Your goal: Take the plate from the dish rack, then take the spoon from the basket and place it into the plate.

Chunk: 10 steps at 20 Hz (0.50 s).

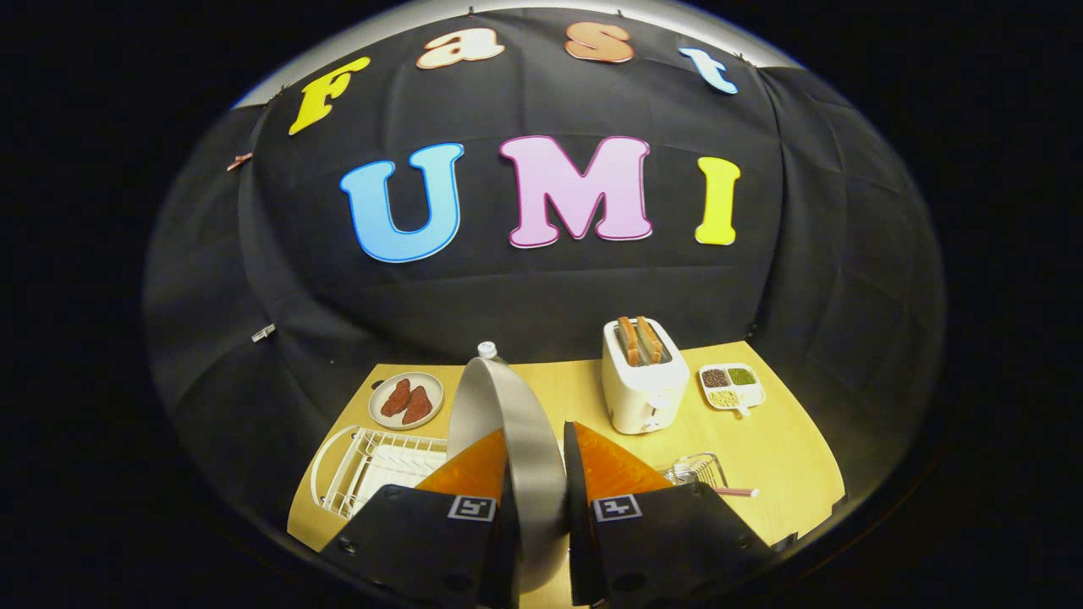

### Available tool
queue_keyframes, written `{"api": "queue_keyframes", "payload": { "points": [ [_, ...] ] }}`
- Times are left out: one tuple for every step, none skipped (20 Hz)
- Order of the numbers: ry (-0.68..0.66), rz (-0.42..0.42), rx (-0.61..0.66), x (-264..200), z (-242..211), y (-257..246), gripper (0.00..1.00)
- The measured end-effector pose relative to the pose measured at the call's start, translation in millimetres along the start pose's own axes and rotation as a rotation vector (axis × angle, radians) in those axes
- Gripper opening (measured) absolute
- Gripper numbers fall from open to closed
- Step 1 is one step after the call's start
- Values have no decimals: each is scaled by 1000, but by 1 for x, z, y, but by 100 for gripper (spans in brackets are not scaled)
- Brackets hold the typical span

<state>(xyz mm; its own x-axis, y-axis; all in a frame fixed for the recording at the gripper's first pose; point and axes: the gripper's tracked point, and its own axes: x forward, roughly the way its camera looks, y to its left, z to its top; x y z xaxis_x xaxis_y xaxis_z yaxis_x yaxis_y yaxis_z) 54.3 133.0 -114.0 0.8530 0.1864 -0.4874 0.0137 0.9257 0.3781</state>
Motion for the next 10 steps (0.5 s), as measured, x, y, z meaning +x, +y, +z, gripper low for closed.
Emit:
{"api": "queue_keyframes", "payload": {
  "points": [
    [11, 4, 19, -9, -4, -15, 27],
    [26, 10, 38, -17, -9, -30, 27],
    [43, 15, 57, -25, -18, -45, 27],
    [64, 17, 72, -32, -28, -60, 27],
    [84, 20, 81, -39, -39, -74, 27],
    [106, 22, 92, -47, -52, -86, 27],
    [128, 29, 109, -53, -66, -97, 27],
    [152, 36, 135, -59, -81, -108, 27],
    [177, 44, 169, -65, -97, -118, 27],
    [200, 50, 200, -69, -114, -127, 27]
  ]
}}
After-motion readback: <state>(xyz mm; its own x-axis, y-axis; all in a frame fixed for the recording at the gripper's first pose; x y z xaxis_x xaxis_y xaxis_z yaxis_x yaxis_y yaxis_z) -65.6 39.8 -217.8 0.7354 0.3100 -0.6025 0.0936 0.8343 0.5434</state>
